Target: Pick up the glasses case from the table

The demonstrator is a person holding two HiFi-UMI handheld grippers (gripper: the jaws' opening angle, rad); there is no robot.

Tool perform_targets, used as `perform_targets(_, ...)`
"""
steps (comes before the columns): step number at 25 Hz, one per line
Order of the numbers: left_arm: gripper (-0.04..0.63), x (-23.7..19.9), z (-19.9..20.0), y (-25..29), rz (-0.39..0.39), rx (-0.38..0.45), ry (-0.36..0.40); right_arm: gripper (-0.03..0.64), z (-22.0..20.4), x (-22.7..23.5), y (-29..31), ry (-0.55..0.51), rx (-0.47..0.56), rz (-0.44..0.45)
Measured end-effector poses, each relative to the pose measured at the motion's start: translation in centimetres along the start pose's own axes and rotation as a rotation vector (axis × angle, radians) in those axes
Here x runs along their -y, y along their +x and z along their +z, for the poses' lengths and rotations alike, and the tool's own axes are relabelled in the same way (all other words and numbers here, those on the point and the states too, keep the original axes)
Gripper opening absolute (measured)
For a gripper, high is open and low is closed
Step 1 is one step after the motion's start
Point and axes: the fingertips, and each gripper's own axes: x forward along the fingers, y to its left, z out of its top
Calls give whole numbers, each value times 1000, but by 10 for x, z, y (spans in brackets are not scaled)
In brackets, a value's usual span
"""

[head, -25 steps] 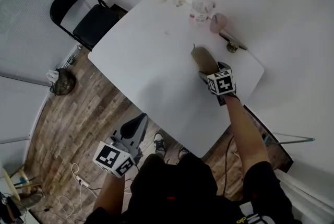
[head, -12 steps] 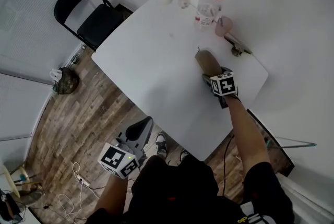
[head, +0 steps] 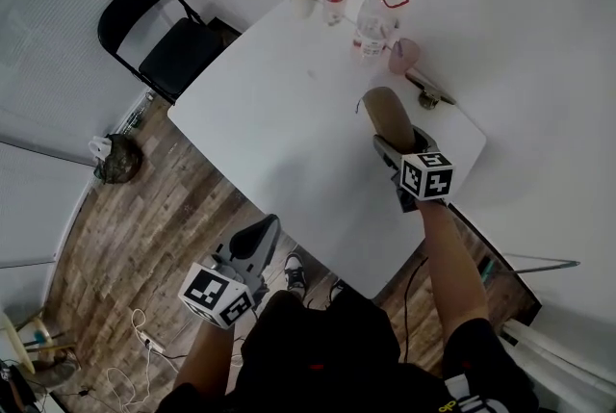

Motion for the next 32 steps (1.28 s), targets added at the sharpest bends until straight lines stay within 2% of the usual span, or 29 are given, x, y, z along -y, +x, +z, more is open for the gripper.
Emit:
perform_targets(2,21,2,7,-1,-15,16,10,385,26,-14,-23,1,82,14)
perform_targets(6,21,10,23,-2,-43,44,31,385,67,-44,-72,-62,213,15)
perform_targets(13,21,28,61,-18,-119,120,83,385,104,-103,-163,-56,371,19)
perform_targets(19,21,40,89,-40,-166,161,142,385,118,-140,-235,-47,477,-37)
perform_targets(23,21,51,101,-58,-201,201,179,385,119,-161,-269,-82,517,-72)
perform_targets(32,21,102,122,-77,-188,250,253,385,116,-178,-339,-123,584,-51)
